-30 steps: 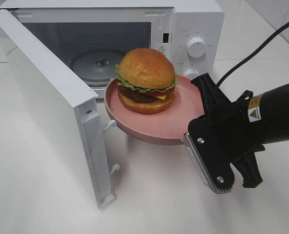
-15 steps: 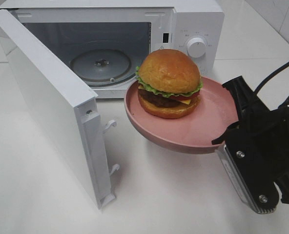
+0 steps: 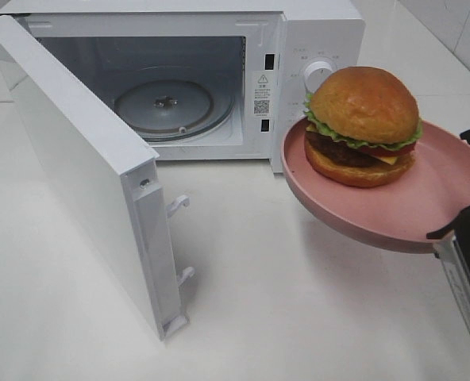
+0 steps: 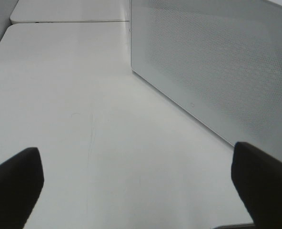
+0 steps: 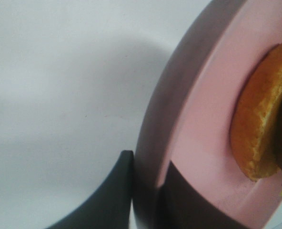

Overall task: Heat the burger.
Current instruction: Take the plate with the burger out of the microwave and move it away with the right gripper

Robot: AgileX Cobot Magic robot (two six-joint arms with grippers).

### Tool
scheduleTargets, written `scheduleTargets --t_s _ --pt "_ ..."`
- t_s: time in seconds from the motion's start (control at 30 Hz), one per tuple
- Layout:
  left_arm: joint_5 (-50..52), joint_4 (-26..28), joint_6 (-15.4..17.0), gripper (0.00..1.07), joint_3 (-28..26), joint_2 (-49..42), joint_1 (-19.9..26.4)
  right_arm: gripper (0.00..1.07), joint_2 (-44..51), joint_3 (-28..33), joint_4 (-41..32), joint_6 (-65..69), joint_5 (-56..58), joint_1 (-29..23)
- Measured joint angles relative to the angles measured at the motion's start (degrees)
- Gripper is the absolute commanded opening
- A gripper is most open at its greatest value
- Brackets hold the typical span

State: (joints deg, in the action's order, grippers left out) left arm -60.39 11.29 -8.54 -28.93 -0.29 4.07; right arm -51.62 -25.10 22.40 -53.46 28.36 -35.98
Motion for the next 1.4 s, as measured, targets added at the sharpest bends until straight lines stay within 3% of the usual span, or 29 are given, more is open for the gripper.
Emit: scheduleTargets --t_s 0.47,0.93,1.4 --pt "0.0 0.0 0.0 1.0 0.0 0.0 0.0 0.03 12.5 2.0 2.3 8.9 16.0 0.0" --pt "0.0 0.0 0.0 1.0 0.0 0.0 0.0 0.03 14.5 2.0 2.4 18.6 23.4 0.0" --pt "0.0 0.0 0.0 1.0 0.0 0.0 0.0 0.03 14.5 2.0 8.8 33.5 30.2 0.0"
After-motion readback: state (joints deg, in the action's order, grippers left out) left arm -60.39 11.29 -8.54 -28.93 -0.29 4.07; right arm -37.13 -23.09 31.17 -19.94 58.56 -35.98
